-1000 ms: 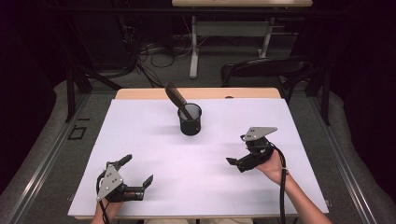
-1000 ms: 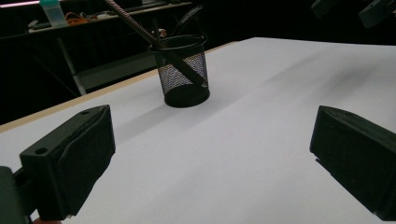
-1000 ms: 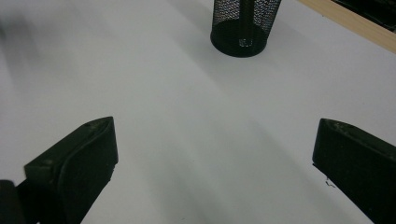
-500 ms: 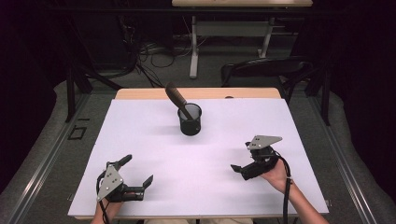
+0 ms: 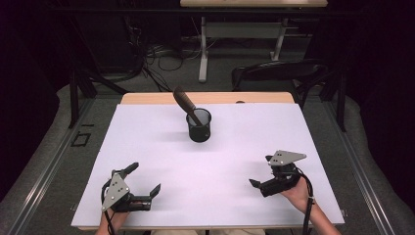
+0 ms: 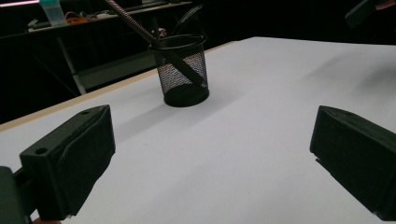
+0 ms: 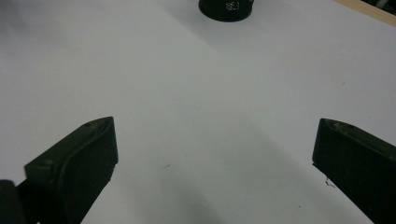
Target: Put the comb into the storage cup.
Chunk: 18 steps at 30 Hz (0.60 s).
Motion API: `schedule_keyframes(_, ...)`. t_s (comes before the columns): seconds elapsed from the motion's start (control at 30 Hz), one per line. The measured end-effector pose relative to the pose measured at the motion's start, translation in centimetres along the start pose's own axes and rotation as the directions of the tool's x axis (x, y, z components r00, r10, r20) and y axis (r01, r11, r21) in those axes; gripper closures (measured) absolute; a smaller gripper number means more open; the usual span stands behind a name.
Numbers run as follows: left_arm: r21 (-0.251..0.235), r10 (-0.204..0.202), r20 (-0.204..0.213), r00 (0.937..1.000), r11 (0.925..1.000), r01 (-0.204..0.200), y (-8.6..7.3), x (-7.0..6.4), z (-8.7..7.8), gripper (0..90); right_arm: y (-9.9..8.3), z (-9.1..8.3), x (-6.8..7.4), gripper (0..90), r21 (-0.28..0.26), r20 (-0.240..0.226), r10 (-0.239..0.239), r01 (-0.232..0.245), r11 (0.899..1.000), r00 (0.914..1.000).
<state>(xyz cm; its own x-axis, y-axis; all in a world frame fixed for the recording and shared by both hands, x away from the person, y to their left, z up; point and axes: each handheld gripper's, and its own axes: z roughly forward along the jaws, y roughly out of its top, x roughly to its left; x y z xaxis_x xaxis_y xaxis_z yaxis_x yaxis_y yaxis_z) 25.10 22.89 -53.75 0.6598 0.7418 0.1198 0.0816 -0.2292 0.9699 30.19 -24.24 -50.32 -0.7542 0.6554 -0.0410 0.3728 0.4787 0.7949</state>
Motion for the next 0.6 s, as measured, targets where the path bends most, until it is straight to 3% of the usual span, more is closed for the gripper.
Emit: schedule_keyframes(0.6, 0.003, -0.002, -0.003, 1.0, 1.0, 0.002, 0.0, -0.1, -0.1, 0.0, -2.4, -1.7, 0.7, 0.0, -0.033, 0.044, 0.035, -0.034, 0.999, 0.9984)
